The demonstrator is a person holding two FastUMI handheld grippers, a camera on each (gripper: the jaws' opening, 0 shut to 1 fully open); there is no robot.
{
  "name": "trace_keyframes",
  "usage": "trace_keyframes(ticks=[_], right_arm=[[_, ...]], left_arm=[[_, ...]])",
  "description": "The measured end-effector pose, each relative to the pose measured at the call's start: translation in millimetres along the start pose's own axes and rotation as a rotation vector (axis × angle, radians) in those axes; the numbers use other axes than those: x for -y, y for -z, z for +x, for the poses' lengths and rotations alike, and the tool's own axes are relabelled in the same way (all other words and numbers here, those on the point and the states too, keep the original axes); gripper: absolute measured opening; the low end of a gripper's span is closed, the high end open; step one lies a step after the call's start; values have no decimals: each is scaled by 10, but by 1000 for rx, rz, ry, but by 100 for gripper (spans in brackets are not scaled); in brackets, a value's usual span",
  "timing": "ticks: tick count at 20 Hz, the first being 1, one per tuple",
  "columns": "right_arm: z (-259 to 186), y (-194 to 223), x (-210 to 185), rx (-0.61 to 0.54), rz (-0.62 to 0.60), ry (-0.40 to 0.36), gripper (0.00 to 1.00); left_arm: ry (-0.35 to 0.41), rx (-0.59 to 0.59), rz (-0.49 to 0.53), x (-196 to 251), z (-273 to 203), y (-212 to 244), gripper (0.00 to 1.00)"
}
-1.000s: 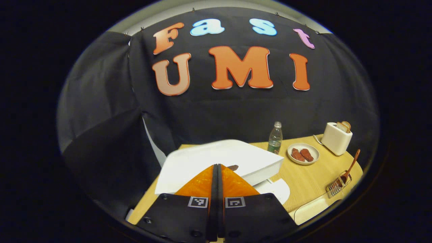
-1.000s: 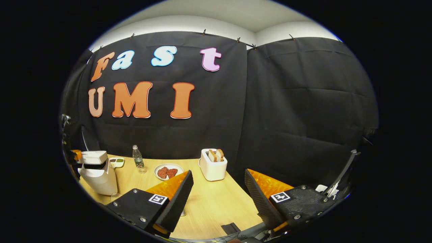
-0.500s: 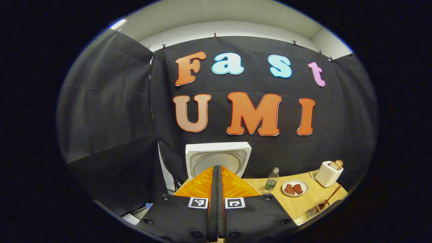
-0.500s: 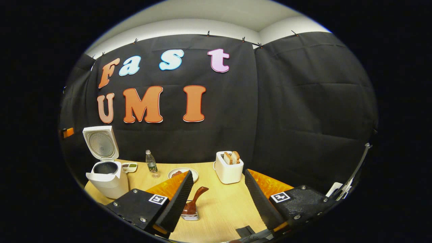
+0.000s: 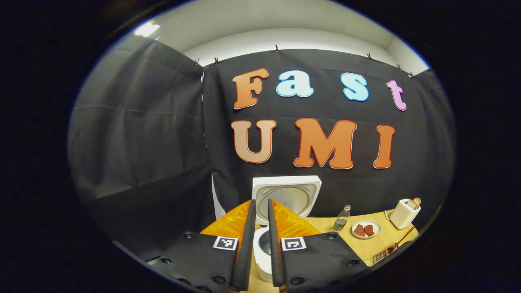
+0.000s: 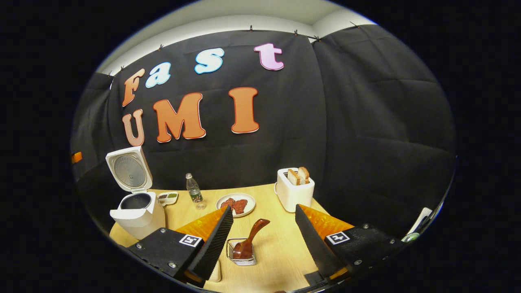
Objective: Close the left gripper, press the button to open the rice cooker; take a wooden spoon from the chopstick holder with the right hand, scoop a spoonful of rice and pour it into the rice cooker, then put the wooden spoon back into the chopstick holder.
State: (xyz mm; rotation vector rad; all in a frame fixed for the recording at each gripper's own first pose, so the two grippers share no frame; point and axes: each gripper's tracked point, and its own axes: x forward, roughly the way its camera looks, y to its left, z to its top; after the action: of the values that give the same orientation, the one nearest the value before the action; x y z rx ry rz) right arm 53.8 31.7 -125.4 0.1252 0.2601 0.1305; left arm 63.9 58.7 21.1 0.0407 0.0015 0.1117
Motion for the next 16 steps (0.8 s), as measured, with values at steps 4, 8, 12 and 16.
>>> trace_keyframes(ticks=[4,8,12,16], right_arm=[[286,336,-26,-93,79,-33,95],[589,679,-30,-178,114,-46,94],[875,985,-41,-261,188,-41,94],[1120,1147,-117,-310,247,-44,89]], left_arm=[[36,49,-1,75,-219,-185,68],[16,93,37,17,-363,-299,100],[3,62,14,15,-487,-186,100],[-33,35,44,-61,-558,-77,99]])
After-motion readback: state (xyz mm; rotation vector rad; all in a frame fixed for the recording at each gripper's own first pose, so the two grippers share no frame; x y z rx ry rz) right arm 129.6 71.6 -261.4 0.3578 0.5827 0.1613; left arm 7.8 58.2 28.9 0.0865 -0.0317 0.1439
